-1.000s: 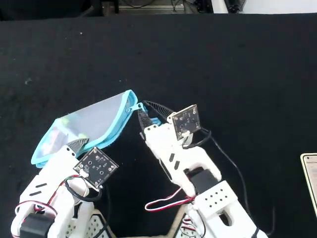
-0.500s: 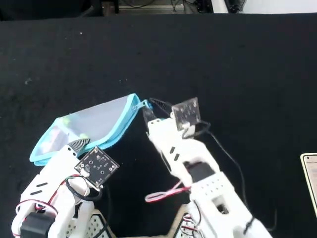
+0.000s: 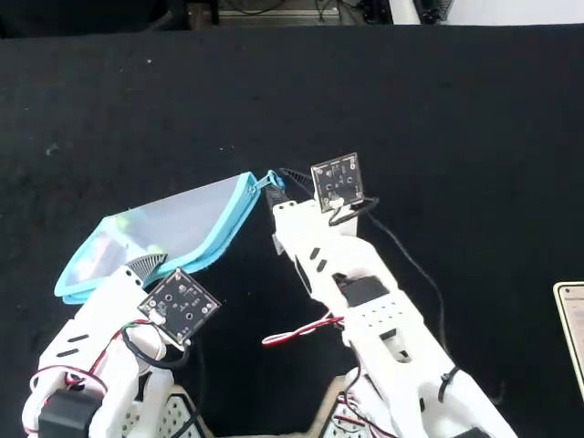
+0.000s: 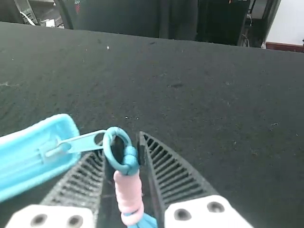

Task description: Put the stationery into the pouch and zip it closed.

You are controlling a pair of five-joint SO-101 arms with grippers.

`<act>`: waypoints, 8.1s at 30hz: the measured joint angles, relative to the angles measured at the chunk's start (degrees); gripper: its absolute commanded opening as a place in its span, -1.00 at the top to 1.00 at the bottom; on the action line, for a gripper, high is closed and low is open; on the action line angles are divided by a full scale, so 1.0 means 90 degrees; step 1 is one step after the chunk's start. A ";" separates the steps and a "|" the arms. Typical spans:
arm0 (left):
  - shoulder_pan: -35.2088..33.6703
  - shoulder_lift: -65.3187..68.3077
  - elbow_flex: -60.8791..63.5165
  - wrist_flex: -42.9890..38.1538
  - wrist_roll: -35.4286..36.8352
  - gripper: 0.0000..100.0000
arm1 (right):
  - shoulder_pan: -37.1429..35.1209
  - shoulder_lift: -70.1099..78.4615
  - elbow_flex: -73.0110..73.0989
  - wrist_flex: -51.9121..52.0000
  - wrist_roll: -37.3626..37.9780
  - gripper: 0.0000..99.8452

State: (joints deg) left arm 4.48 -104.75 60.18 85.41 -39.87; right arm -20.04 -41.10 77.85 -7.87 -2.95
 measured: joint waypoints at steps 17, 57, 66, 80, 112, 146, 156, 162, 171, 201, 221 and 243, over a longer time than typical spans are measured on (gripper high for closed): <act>0.0000 0.0029 0.0010 -0.0010 0.0000 0.94 | 0.0117 0.1162 -0.0781 -0.0029 0.0000 0.97; -0.1328 0.0899 0.2002 -0.6017 0.1534 0.94 | -0.0098 -0.4435 0.0498 0.3907 0.0674 0.98; -0.0567 0.4591 0.1211 -0.8039 0.2295 0.94 | 0.0479 -0.4435 0.0498 0.3663 0.0361 0.98; 0.0723 1.0266 -0.1778 -0.8254 0.3175 0.94 | 0.0498 -0.4435 0.0498 0.3663 0.0361 0.98; 0.0850 1.0813 -0.5490 -0.2198 0.3360 0.63 | 0.0498 -0.4435 0.0498 0.3663 0.0361 0.98; -0.2598 0.6799 -0.1621 -0.1915 0.2598 0.94 | 0.0381 -0.4396 0.0615 0.3526 0.0361 0.97; -0.3946 0.3477 0.1074 -0.2139 0.2598 0.94 | 0.0381 -0.4396 0.0586 0.3897 0.0469 0.98; -0.4034 0.1836 0.2012 -0.2071 0.2481 0.94 | 0.0391 -0.4396 0.0586 0.5294 0.0654 0.98; -0.4034 0.0078 0.2784 -0.1260 0.2403 0.93 | 0.1807 -0.6398 0.0586 0.7971 0.0664 0.97; -0.3136 0.0068 0.3985 -0.1299 0.4024 0.94 | 0.2520 -0.6886 0.2081 0.8947 0.0664 0.98; -0.1915 0.0068 0.3985 -0.1299 0.4034 0.94 | 0.2520 -0.6886 0.2081 0.9153 0.0664 0.97; -0.1573 0.0068 0.3985 -0.1299 0.4034 0.94 | 0.2520 -0.6886 0.2081 0.9153 0.0664 0.97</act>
State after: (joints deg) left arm -9.67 -104.13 96.04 73.71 -3.56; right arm 2.64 -103.08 96.57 74.51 3.03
